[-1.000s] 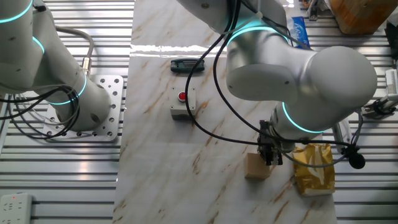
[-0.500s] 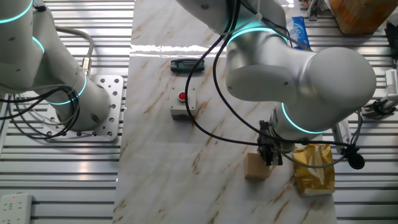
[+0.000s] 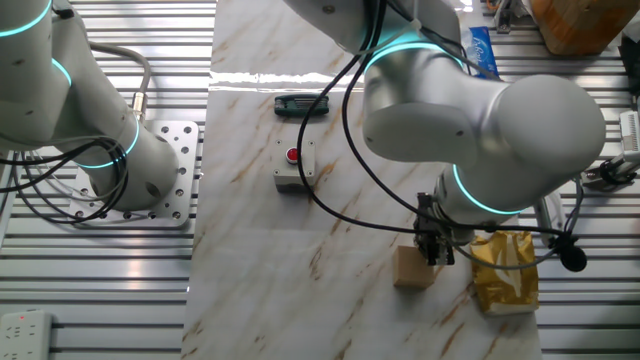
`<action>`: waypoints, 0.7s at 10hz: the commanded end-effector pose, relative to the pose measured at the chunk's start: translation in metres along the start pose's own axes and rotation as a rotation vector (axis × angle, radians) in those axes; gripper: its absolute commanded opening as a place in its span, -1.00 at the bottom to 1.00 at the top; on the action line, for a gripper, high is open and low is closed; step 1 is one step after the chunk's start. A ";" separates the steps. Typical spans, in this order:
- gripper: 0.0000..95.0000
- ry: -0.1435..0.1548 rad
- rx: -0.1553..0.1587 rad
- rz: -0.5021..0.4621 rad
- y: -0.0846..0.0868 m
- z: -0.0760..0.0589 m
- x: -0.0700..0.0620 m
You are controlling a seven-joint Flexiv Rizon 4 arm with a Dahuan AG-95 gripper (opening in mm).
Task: Approach and touch the side of the small block
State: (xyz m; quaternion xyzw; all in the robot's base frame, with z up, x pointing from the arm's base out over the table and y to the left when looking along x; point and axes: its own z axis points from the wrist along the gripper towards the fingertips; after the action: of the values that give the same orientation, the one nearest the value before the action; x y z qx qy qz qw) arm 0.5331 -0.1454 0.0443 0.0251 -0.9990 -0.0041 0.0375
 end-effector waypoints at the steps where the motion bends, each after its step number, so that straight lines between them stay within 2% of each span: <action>1: -1.00 0.001 0.002 0.007 0.002 -0.002 0.000; 7: -1.00 0.002 -0.005 0.050 0.015 -0.011 0.000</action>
State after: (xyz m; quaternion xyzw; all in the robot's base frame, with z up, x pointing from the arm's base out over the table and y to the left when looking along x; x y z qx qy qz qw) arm 0.5322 -0.1302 0.0553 -0.0013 -0.9992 -0.0062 0.0385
